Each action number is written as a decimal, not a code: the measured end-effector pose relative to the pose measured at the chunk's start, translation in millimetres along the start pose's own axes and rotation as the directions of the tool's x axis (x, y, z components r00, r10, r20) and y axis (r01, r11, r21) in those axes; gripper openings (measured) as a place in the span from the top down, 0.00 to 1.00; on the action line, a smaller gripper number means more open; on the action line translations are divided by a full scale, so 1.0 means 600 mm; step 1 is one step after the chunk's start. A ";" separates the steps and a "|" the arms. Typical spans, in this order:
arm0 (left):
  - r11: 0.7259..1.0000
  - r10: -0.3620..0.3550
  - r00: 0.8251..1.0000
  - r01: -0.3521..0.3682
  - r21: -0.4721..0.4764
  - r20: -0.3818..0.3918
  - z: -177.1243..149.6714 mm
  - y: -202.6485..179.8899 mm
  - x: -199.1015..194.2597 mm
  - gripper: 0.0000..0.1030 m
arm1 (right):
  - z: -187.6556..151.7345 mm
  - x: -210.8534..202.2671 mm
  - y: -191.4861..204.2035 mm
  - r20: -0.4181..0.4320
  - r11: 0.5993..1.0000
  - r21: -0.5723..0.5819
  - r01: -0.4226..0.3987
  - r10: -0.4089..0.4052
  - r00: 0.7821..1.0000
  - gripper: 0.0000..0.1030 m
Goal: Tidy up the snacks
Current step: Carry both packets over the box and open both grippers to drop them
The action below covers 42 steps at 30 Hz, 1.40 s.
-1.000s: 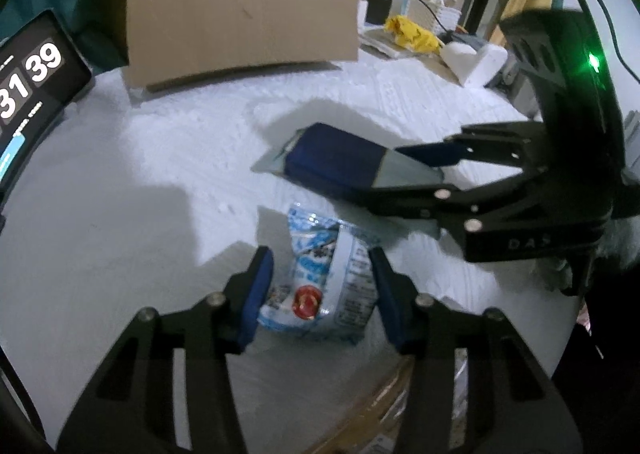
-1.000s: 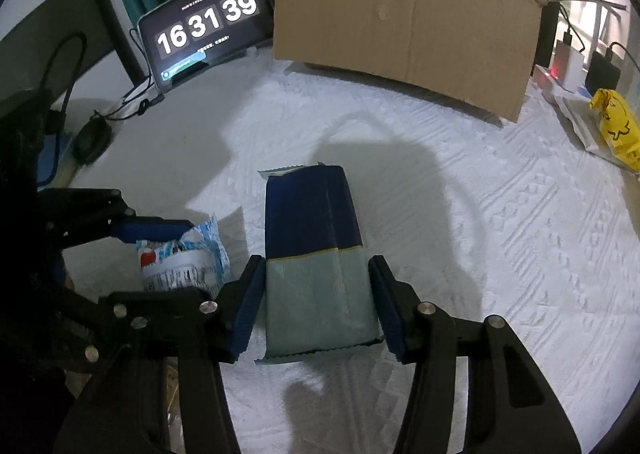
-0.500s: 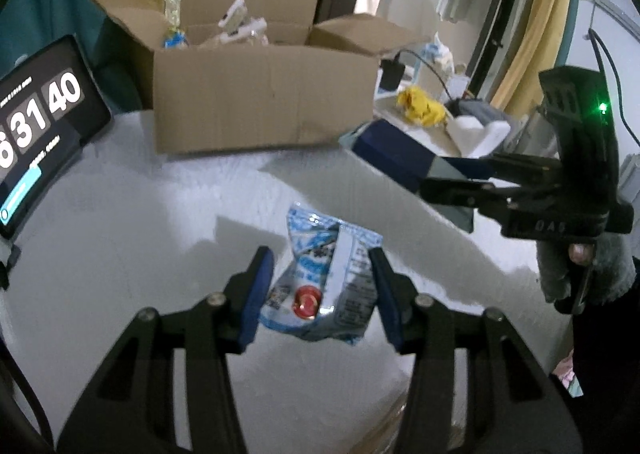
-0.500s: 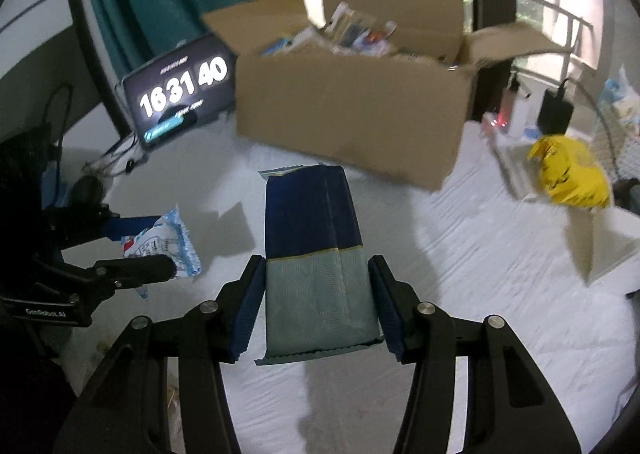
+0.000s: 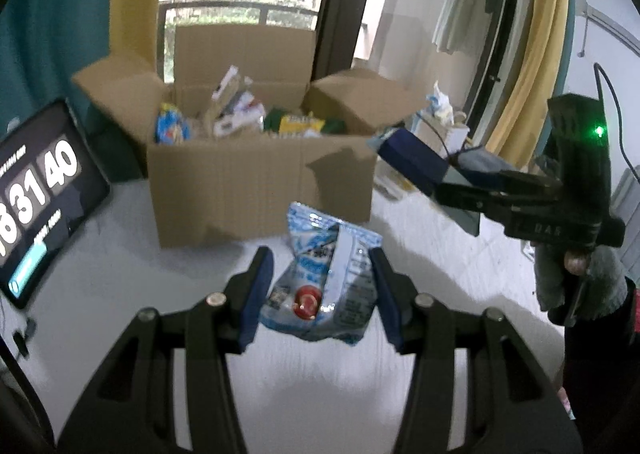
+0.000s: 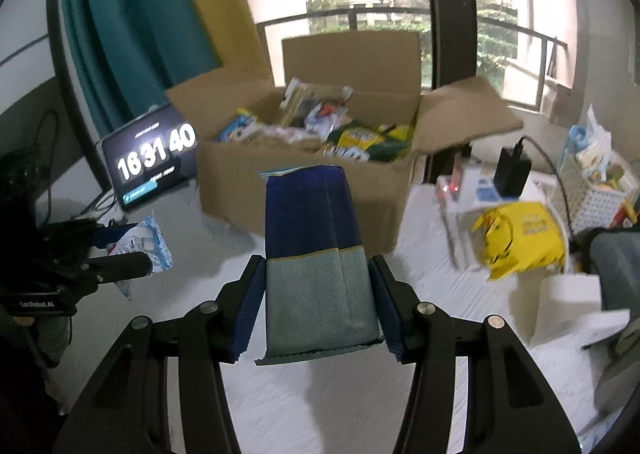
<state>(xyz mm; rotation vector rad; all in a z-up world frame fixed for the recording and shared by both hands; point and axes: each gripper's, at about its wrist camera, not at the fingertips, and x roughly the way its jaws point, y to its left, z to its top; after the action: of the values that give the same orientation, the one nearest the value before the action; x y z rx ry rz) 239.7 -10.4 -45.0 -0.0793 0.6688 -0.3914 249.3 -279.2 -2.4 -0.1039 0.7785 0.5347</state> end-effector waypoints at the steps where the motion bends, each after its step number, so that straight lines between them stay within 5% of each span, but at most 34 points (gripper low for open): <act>1: 1.000 0.001 1.000 -0.001 0.002 0.008 0.008 0.001 0.000 0.51 | 0.006 -0.002 -0.004 0.007 1.000 0.000 0.004 -0.004 1.000 0.46; 18: 0.999 0.042 0.990 -0.044 0.018 0.132 0.148 0.004 0.070 0.51 | 0.119 -0.001 -0.064 0.138 0.999 0.020 0.050 -0.052 0.989 0.46; 32: 1.000 -0.028 0.994 0.029 -0.001 0.109 0.220 0.007 0.215 0.51 | 0.157 0.005 -0.109 0.170 0.994 0.043 0.103 -0.108 0.980 0.46; 36: 0.997 -0.075 0.996 0.073 0.026 0.050 0.226 -0.004 0.263 0.45 | 0.157 0.006 -0.116 0.170 0.991 0.057 0.122 -0.130 0.977 0.46; 38: 0.999 -0.045 0.999 0.045 0.013 0.031 0.226 0.008 0.270 0.32 | 0.161 0.010 -0.121 0.166 0.991 0.060 0.123 -0.132 0.977 0.46; 42: 0.999 -0.042 0.997 0.044 -0.027 0.061 0.228 0.040 0.241 0.25 | 0.177 0.031 -0.123 0.159 0.992 0.054 0.117 -0.124 0.979 0.46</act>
<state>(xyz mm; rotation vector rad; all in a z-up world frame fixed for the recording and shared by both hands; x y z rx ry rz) 435.5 -50.3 -27.5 -0.1321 0.6135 -0.4194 365.1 -305.2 53.0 -0.0648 0.6202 0.4051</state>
